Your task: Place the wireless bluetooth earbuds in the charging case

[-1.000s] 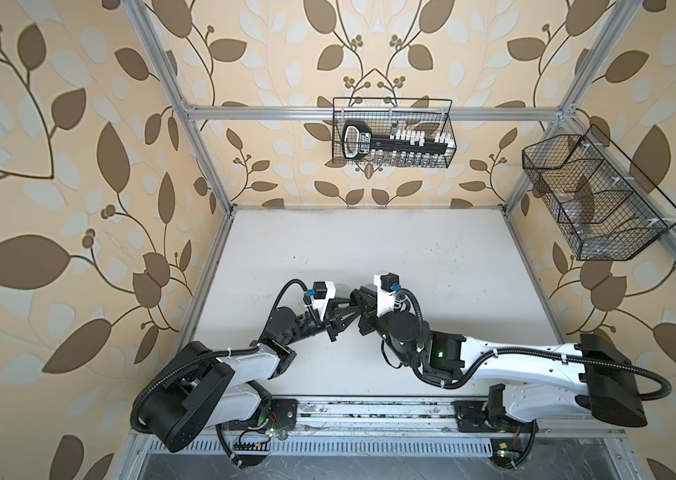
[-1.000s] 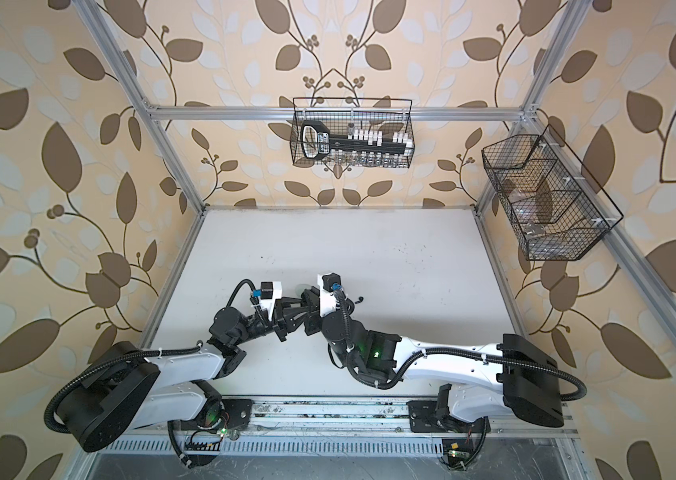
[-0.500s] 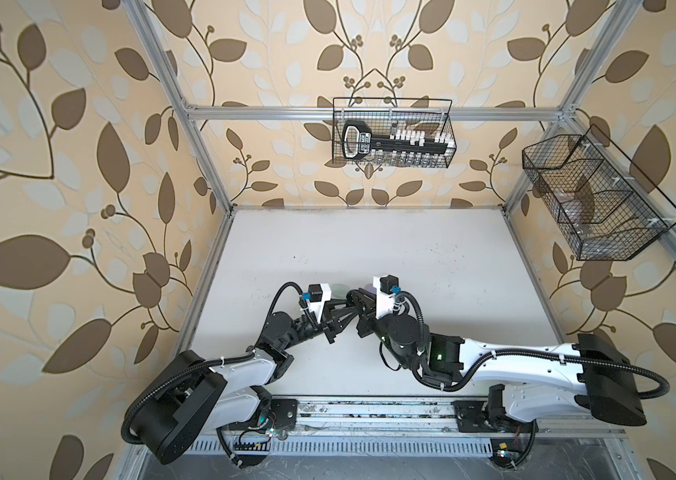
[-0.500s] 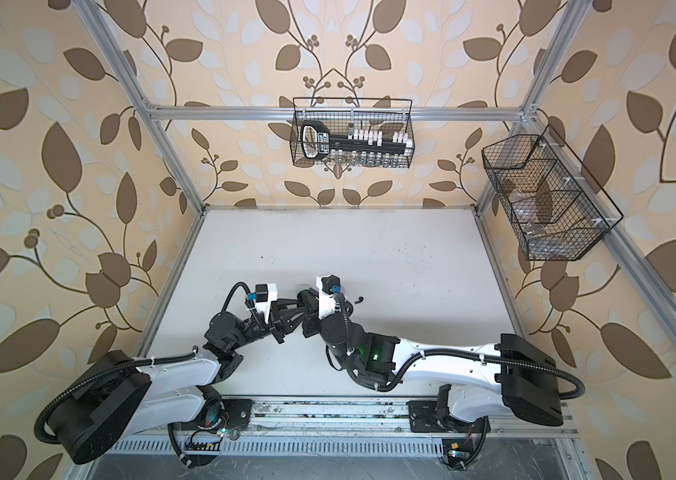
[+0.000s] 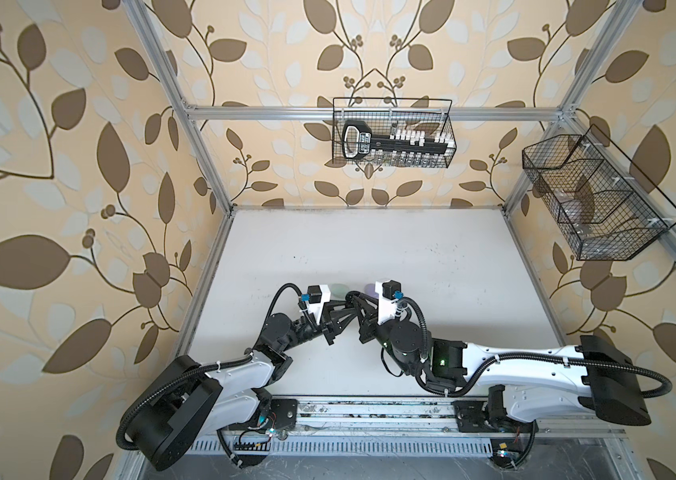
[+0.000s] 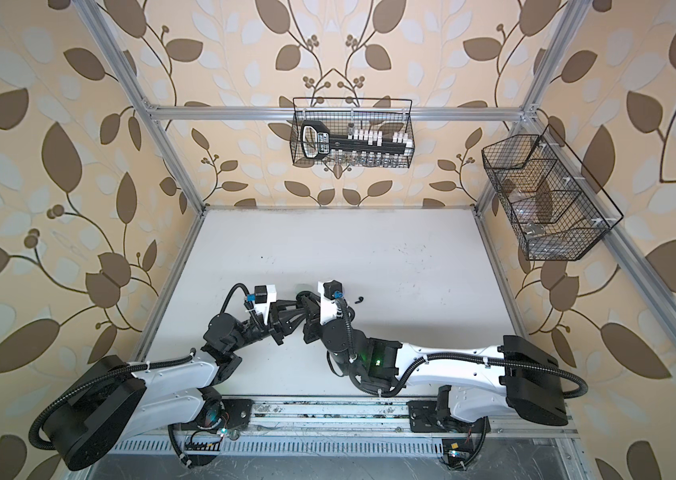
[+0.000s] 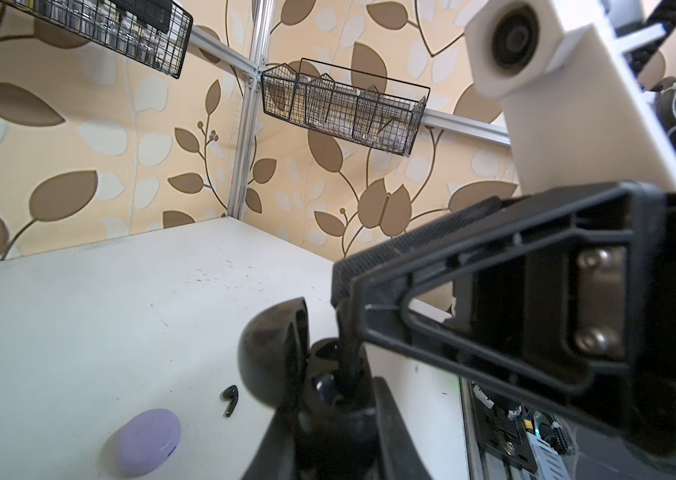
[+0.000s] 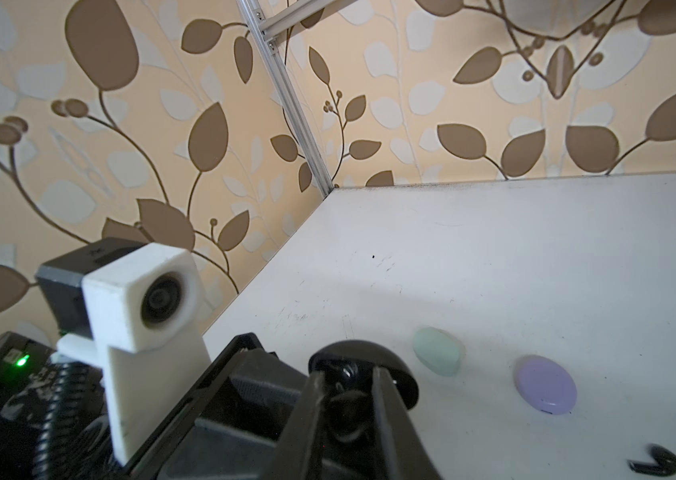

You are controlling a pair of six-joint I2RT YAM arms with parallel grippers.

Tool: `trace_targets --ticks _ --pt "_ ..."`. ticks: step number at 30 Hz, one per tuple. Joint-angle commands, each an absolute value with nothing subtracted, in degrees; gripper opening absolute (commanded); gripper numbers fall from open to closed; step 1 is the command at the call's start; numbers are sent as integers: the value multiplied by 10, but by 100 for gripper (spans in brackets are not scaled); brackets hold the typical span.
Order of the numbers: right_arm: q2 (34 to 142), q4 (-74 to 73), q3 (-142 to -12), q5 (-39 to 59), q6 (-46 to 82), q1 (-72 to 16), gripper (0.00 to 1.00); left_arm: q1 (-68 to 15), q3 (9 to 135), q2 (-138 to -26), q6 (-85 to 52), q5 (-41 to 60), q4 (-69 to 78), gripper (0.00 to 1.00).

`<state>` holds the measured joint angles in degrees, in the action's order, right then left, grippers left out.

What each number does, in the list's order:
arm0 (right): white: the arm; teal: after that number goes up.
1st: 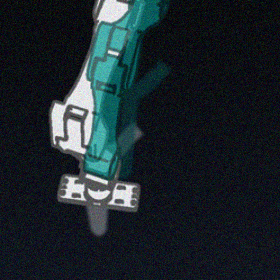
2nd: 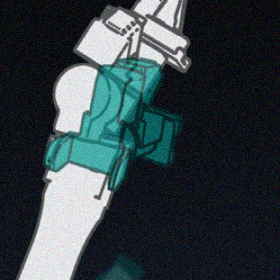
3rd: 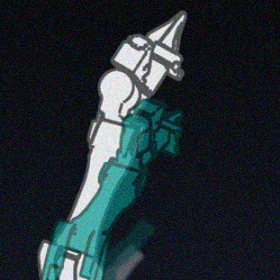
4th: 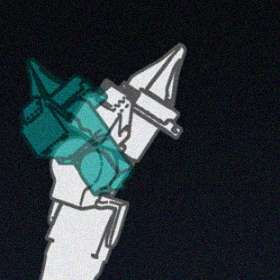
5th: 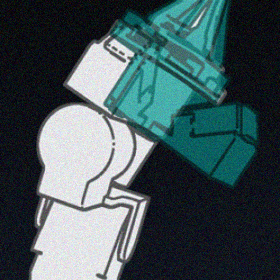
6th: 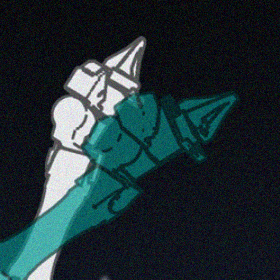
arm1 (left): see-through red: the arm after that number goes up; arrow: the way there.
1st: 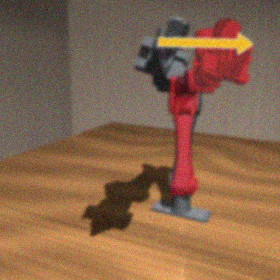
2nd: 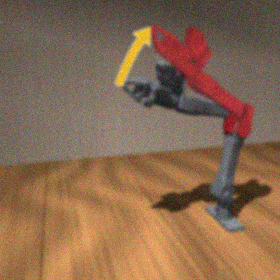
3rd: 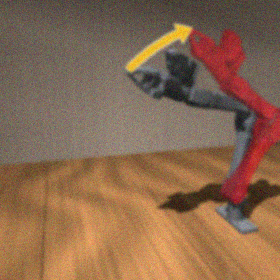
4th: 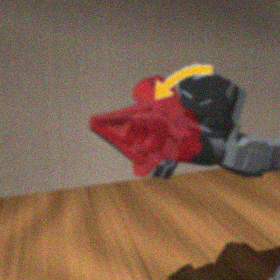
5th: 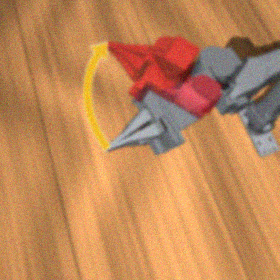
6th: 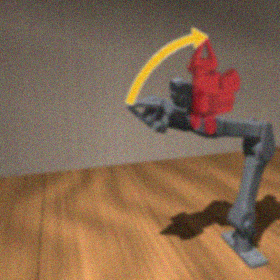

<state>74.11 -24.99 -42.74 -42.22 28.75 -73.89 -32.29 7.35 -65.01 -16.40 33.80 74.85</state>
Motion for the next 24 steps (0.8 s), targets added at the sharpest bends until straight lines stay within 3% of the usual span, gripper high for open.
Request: trace_targets --ticks 1,5,13,18,24 --pt "728 -237 -417 -419 289 -746 29 -325 72 -634 -147 332 788 0" --pt "714 -233 -420 -401 280 -748 32 -325 69 -631 -137 341 785 0" --pt "649 -211 -411 -354 270 -751 23 -325 66 -634 -108 357 781 0" --pt "616 -156 -406 -414 286 -751 13 -325 61 -632 -92 383 782 0" --pt "631 -132 -403 -373 286 -737 12 -325 54 -622 -70 424 781 0"
